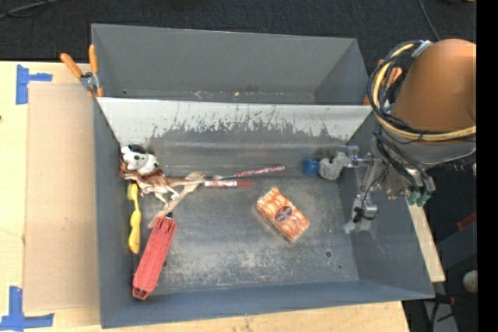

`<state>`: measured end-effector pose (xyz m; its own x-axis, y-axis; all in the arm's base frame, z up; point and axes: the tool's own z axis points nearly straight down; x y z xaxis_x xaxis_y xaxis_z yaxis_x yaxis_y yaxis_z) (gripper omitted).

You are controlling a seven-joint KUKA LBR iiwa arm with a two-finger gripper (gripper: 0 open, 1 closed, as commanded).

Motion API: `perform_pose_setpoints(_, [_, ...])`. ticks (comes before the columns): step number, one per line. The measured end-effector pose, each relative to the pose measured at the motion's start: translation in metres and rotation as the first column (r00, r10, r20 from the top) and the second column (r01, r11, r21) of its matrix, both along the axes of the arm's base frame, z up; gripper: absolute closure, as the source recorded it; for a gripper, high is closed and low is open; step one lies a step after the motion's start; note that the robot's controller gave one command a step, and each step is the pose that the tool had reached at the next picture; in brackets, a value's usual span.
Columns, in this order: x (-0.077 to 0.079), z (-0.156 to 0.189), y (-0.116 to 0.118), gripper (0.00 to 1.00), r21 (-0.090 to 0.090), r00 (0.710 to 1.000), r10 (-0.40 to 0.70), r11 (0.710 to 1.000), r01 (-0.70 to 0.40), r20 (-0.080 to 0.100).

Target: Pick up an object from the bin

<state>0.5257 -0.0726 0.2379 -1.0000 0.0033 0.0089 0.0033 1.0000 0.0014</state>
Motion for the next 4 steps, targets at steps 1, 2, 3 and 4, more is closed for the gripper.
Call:
perform_pose_setpoints(1, [0.001, 0.005, 0.0, 0.0, -0.001, 1.0, 0.003, 1.0, -0.003, 0.008])
perform_pose_setpoints(2, [0.012, -0.05, 0.034, 0.0, -0.001, 0.998, 0.069, 0.998, -0.069, 0.012])
perform_pose_setpoints(3, [-0.002, -0.101, 0.032, 0.0, -0.002, 0.984, 0.179, 0.984, -0.179, 0.013])
perform_pose_setpoints(4, [0.013, -0.144, 0.059, 0.0, -0.001, 0.995, 0.1, 0.995, -0.1, 0.018])
